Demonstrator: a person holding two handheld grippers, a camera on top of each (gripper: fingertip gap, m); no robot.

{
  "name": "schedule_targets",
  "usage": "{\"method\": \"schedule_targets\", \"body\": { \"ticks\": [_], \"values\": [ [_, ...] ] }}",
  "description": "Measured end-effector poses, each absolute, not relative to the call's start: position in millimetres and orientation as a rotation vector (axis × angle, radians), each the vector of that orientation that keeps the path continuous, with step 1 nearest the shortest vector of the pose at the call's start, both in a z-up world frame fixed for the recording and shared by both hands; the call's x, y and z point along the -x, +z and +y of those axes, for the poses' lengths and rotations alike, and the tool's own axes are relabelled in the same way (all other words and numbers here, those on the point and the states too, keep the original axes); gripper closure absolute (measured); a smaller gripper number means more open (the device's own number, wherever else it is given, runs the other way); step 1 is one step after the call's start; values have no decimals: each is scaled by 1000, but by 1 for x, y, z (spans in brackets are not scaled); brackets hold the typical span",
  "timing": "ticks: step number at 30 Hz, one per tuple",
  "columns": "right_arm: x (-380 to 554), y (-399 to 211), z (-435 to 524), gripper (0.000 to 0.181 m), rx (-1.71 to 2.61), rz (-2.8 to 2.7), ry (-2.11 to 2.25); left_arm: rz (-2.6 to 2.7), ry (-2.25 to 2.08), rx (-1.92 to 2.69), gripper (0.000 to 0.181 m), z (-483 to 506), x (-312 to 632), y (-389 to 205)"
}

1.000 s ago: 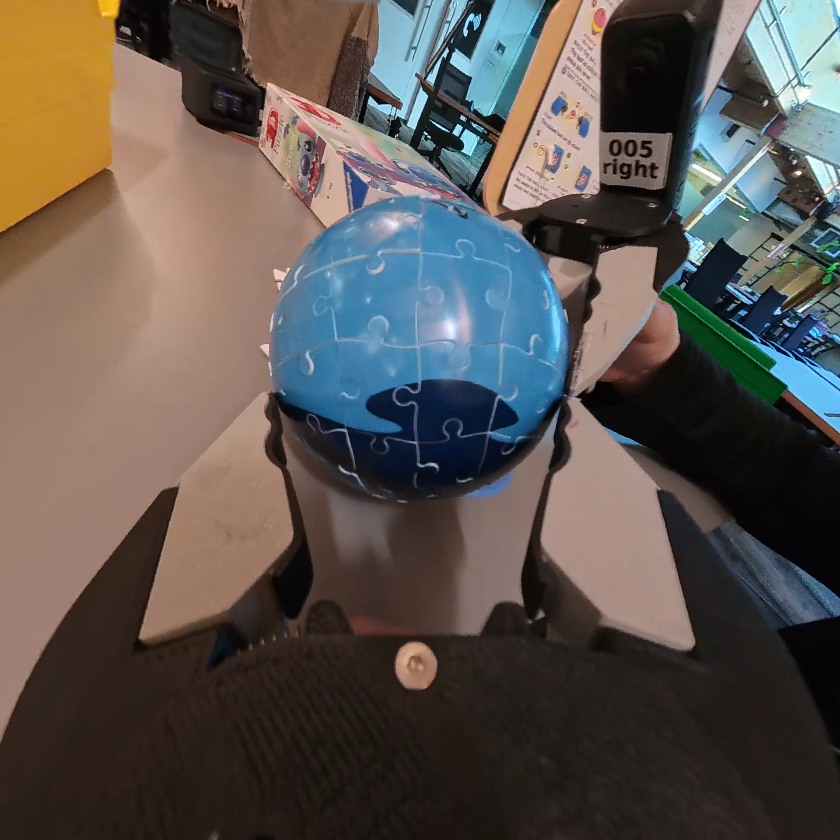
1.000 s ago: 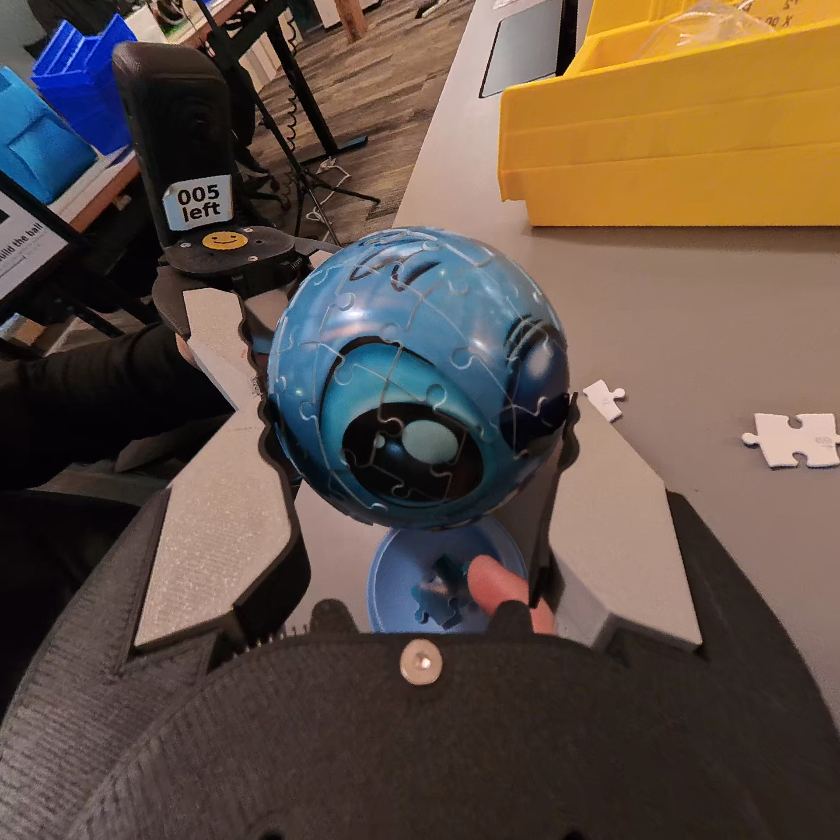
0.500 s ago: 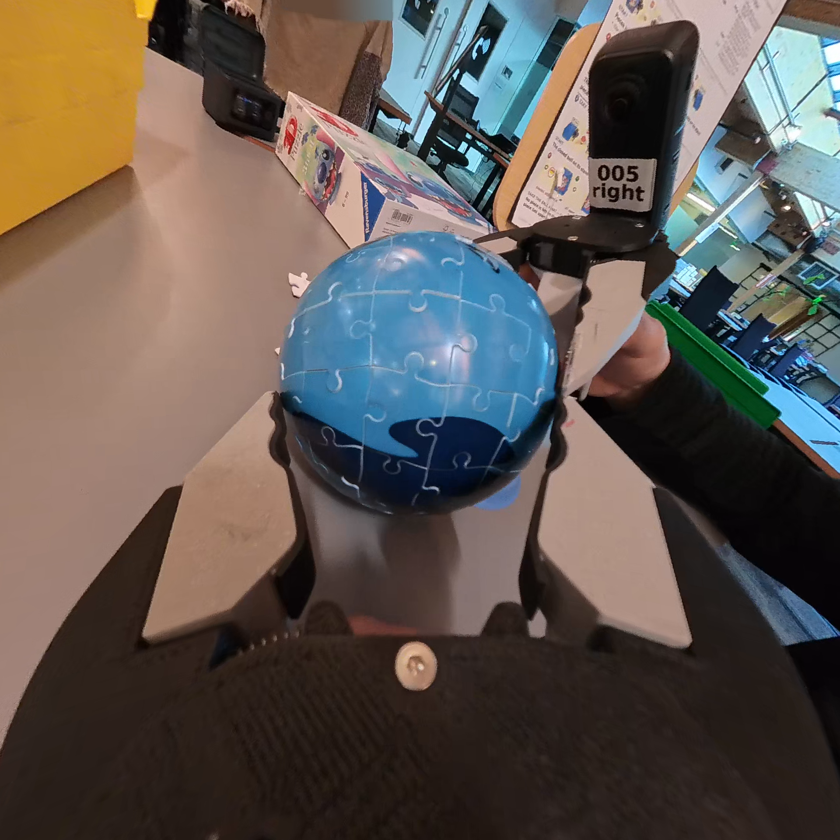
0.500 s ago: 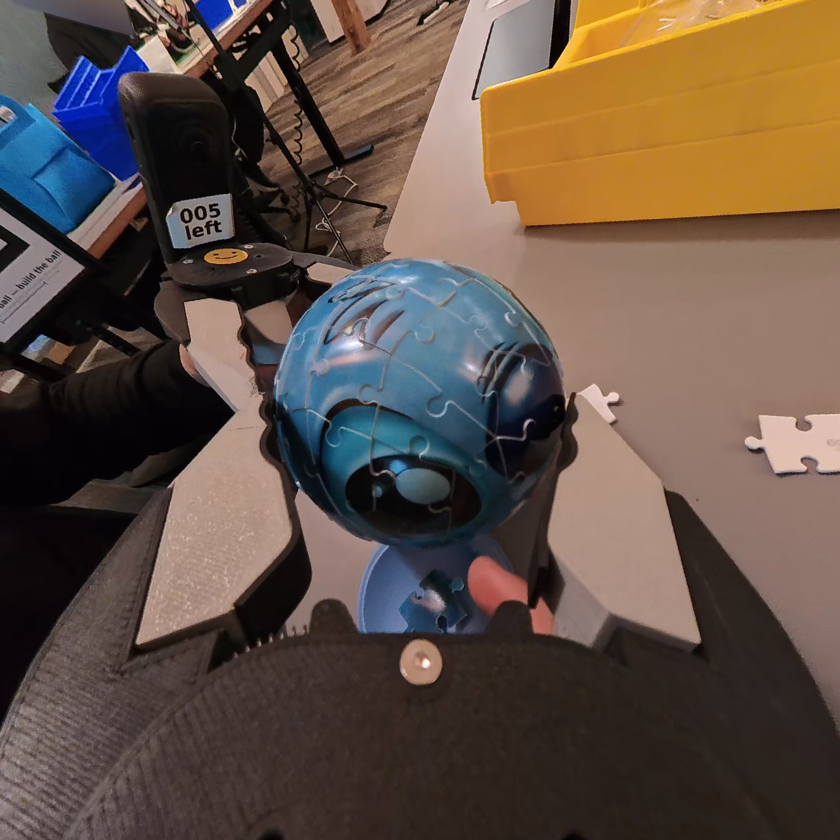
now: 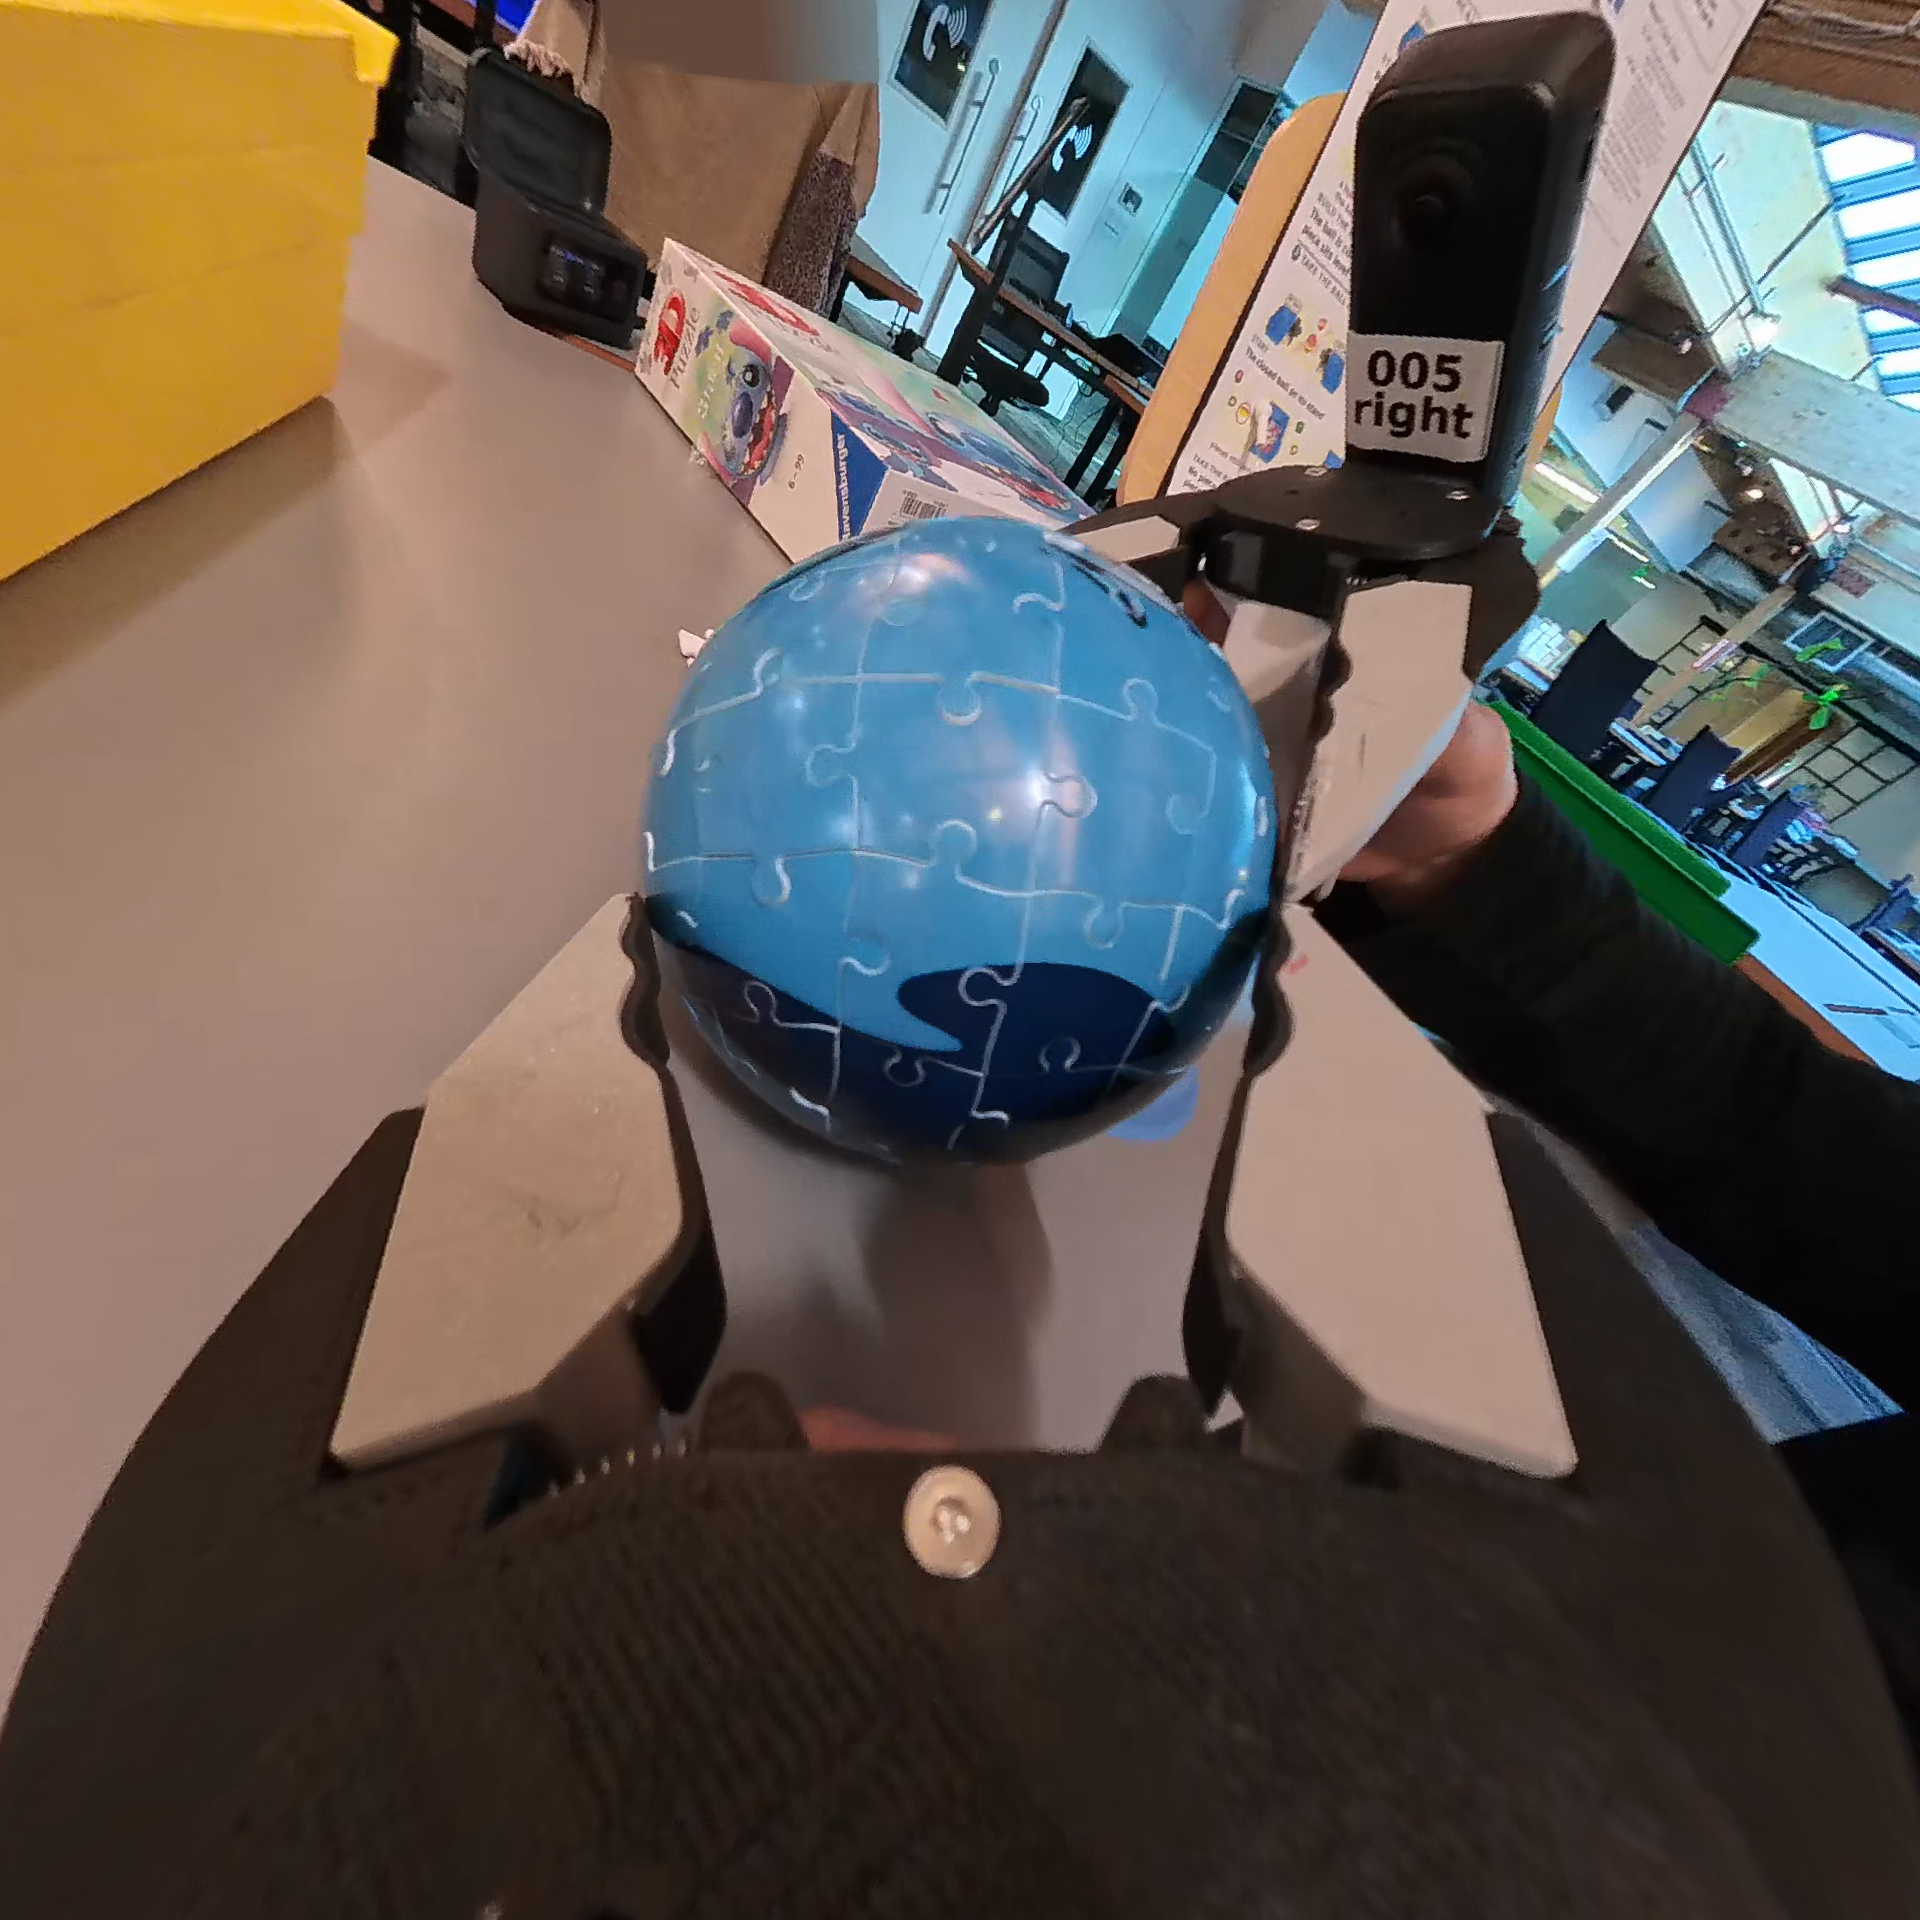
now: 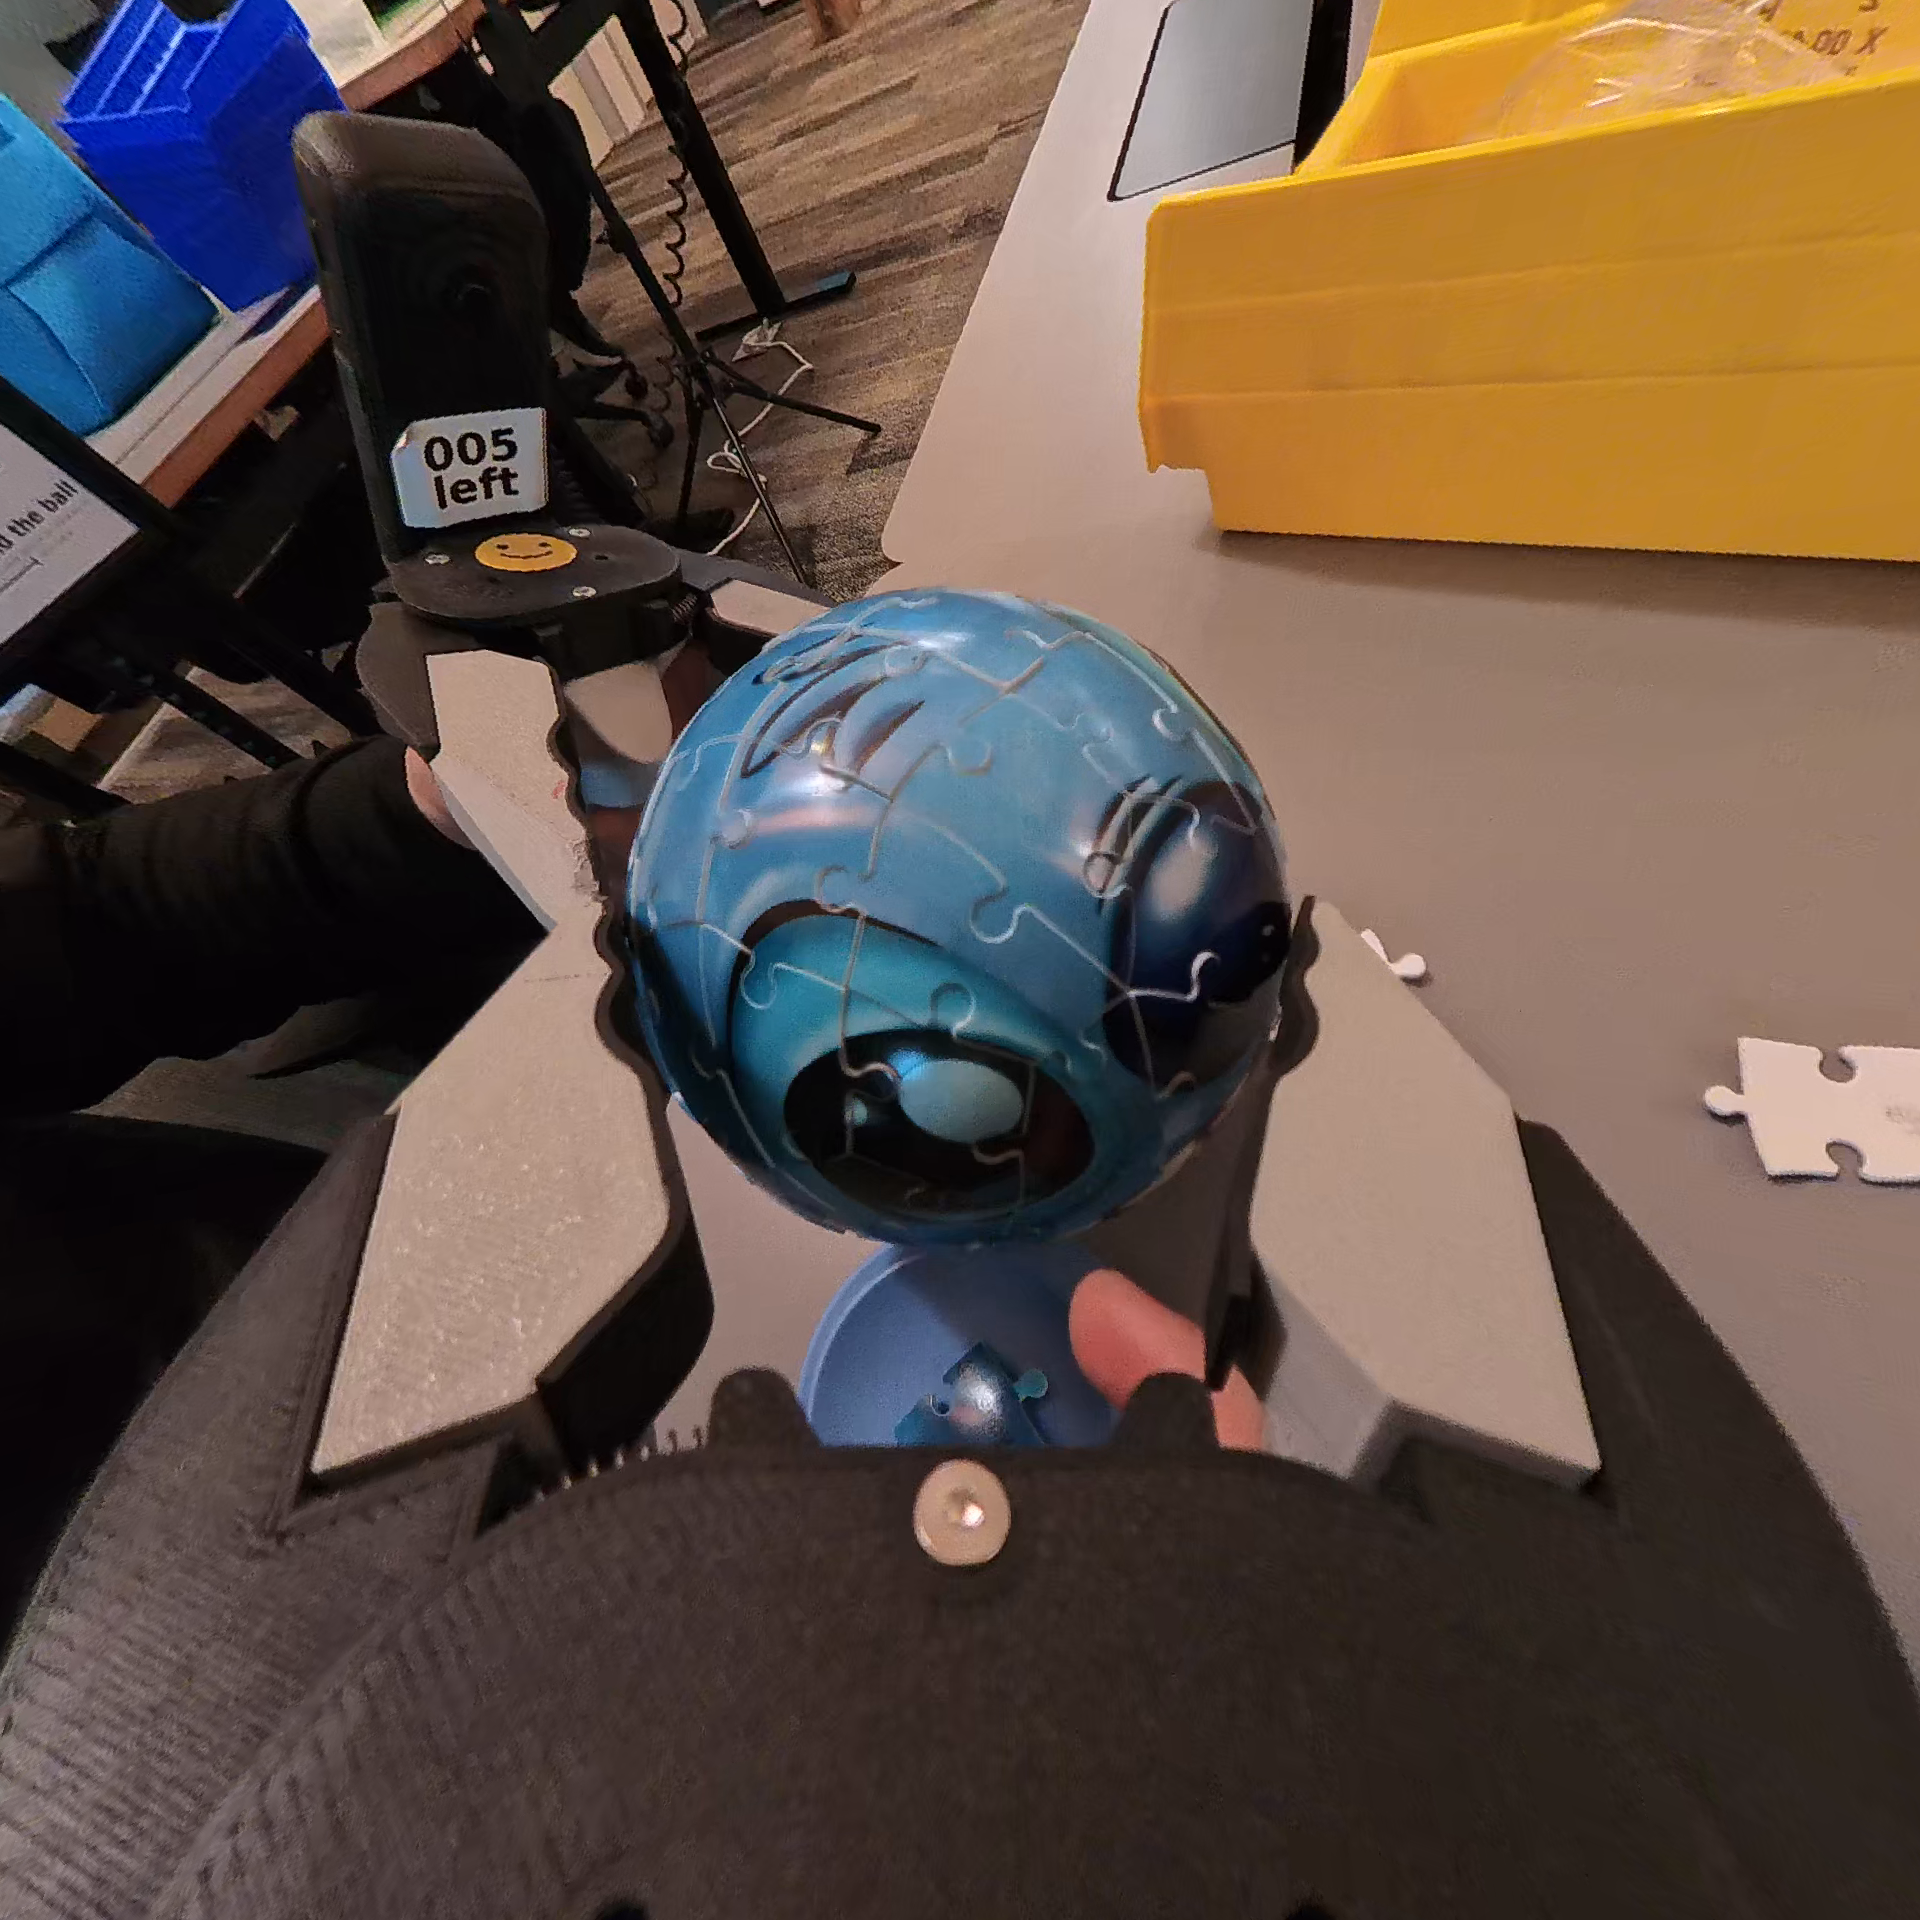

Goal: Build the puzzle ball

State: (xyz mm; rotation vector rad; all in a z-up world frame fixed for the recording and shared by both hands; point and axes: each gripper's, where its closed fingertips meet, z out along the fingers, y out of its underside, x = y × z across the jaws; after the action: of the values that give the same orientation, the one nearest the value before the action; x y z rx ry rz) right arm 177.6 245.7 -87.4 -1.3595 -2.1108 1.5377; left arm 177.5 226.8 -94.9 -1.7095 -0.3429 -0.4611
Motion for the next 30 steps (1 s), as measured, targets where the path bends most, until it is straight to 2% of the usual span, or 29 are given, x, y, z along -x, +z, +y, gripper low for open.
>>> {"method": "schedule_targets", "body": {
  "ticks": [15, 21, 30],
  "values": [
    [-181, -86, 258, 61, 1349, -2084, 1510, -324, -440, 1694, 75, 218, -168, -95],
    [-197, -72, 284, 73, 1297, -2000, 1473, -305, -428, 1695, 77, 218, -168, -97],
    [-198, -71, 296, 70, 1344, -1975, 1529, -286, -453, 1679, 78, 214, -172, -99]
  ]
}}
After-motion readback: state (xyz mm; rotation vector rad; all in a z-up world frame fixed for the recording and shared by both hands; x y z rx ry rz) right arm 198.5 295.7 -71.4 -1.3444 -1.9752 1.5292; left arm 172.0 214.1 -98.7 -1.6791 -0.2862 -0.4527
